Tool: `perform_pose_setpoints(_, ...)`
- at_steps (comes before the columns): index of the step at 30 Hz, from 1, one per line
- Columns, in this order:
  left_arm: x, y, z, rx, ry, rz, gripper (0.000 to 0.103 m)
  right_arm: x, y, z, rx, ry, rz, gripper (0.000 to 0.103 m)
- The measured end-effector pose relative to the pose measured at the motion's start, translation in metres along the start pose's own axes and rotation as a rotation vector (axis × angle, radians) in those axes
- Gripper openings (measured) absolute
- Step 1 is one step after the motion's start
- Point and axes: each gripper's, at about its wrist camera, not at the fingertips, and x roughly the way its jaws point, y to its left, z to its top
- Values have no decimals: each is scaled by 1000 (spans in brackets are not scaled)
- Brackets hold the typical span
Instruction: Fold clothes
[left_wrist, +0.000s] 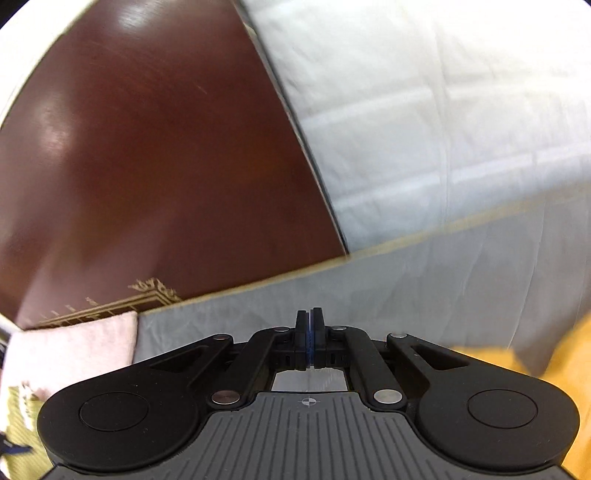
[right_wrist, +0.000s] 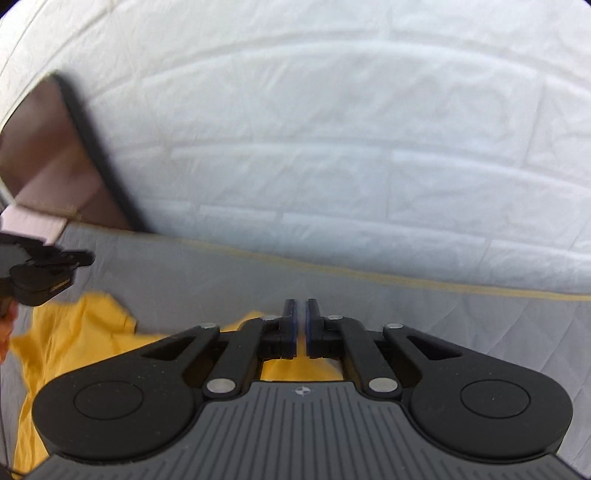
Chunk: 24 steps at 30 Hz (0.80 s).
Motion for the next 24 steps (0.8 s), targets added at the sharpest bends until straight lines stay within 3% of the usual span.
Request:
perform_pose_setpoints(3,-3,11,5,-46,-14,-124,0,-9,-15,14,64,-65,-22,0)
perform_pose_setpoints(4,-3,12,3,-45,-5,-167,21,-8,-19,17,82,-57,-11,0)
perform_pose_setpoints(6,-1,12,-2,-26,19,-236,42,-2,-23,16,99,-1,33,1)
perform_pose_setpoints(7,-1,11,-6,-14,24,-255,65,-1,-23,13,104,7,51,4)
perform_pose_setpoints(8,-1,11,-10,0,25,-262,78,0,-24,8,107,10,73,12)
perform_pose_setpoints(9,-2,11,-13,10,27,-268,81,0,-25,4,111,15,94,40)
perform_pose_setpoints(11,-3,12,-19,23,33,-277,85,2,-28,-5,123,30,131,82)
perform_pose_setpoints(19,1,14,-22,101,181,-458,84,13,-29,-11,82,133,149,83)
perform_pose_setpoints(24,2,11,-26,133,218,-536,83,25,-16,-15,-26,227,155,83)
